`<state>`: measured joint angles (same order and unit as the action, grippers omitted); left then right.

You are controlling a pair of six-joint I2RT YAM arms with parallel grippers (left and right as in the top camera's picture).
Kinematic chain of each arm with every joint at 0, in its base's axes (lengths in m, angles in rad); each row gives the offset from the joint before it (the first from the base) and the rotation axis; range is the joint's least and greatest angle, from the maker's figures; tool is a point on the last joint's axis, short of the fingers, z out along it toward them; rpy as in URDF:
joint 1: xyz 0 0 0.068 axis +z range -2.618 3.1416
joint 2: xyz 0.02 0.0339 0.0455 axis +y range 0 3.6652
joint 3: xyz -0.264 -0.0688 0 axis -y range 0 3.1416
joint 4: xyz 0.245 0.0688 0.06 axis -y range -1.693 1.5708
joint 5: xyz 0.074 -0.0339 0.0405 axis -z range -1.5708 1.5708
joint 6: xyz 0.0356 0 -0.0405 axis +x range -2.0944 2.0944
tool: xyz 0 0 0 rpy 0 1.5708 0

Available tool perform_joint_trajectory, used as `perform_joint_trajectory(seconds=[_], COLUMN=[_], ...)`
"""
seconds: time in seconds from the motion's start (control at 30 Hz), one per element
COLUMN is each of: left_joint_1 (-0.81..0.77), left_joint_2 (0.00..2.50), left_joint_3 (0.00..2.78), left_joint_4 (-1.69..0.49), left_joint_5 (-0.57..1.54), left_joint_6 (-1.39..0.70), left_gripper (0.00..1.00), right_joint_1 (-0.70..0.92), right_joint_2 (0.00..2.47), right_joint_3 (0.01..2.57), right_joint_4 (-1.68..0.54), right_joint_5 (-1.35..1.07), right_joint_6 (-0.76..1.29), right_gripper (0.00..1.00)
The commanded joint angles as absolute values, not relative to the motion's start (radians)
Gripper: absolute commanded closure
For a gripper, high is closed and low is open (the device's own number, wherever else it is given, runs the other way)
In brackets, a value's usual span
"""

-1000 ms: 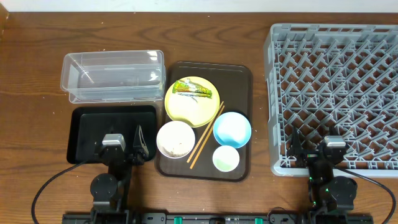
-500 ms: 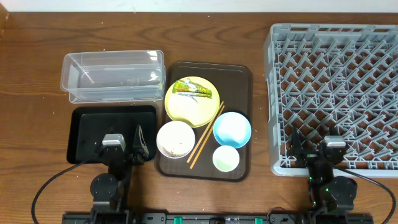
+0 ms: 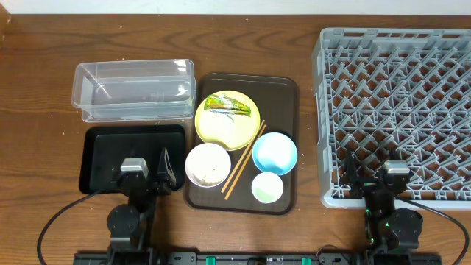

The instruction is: Sort waste into correct bins and load items into the dishwasher rack

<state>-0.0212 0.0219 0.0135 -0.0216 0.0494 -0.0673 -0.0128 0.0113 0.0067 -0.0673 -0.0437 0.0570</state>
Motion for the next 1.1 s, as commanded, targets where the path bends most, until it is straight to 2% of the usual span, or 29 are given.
perform_joint_trajectory(seconds=[0.0, 0.2, 0.43, 0.67, 0.93, 1.07], left_joint_1=[-0.016, -0.016, -0.016, -0.016, -0.016, -0.016], left_joint_2=[0.055, 0.16, 0.348, 0.603, 0.907, 0.994], left_joint_3=[0.006, 0.059, 0.211, 0.507, 0.871, 0.962], left_joint_4=[-0.068, -0.074, -0.159, -0.414, -0.767, -0.92], left_joint_5=[0.038, 0.038, 0.044, 0.051, 0.197, 0.207], left_joint_6=[-0.096, -0.11, -0.11, -0.109, -0.11, -0.11], left_gripper=[0.23, 0.23, 0.23, 0.23, 0.23, 0.23], right_joint_1=[-0.019, -0.019, -0.019, -0.019, -0.019, -0.019], right_joint_2=[0.006, 0.037, 0.173, 0.421, 0.727, 0.82], right_joint_3=[0.006, 0.023, 0.193, 0.449, 0.762, 0.881], right_joint_4=[-0.072, -0.093, -0.231, -0.393, -0.673, -0.775], right_joint_5=[-0.03, 0.004, 0.081, 0.073, 0.02, 0.017], right_joint_6=[0.077, 0.07, 0.062, 0.062, 0.062, 0.062], right_gripper=[0.01, 0.01, 0.01, 0.01, 0.01, 0.01])
